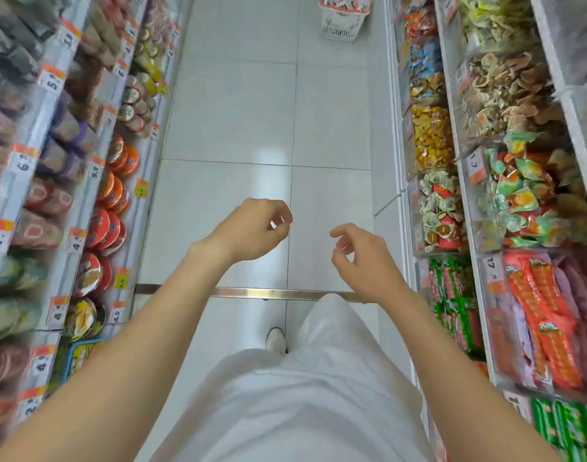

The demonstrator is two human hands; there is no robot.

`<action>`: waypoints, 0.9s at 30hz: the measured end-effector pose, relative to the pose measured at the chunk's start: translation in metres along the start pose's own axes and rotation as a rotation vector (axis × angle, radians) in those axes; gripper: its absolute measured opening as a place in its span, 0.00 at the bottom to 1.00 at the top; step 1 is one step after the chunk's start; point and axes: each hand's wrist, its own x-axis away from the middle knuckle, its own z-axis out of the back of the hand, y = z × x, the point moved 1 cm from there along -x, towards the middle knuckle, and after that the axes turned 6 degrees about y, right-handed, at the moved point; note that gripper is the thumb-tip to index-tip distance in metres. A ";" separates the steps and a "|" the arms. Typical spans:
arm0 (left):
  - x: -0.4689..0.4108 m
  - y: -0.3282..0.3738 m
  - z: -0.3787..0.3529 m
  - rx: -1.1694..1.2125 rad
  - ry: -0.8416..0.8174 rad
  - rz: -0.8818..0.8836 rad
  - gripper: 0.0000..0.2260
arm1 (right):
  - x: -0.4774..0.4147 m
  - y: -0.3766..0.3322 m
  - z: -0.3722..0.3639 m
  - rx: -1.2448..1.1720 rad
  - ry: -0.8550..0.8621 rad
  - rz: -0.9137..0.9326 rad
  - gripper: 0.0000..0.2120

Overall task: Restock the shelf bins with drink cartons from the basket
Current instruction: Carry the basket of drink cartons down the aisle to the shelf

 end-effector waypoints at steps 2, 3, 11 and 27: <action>-0.057 -0.001 0.018 0.011 -0.026 0.020 0.08 | -0.054 0.005 0.012 -0.065 0.039 -0.066 0.14; -0.089 -0.003 0.028 -0.002 -0.028 0.007 0.08 | -0.086 0.009 0.016 -0.068 0.056 -0.067 0.13; -0.332 -0.020 0.113 -0.090 -0.044 0.044 0.08 | -0.350 0.013 0.071 -0.122 0.013 -0.088 0.13; -0.744 -0.167 0.344 0.019 0.126 0.138 0.09 | -0.888 -0.106 0.127 -0.009 -0.034 -0.029 0.12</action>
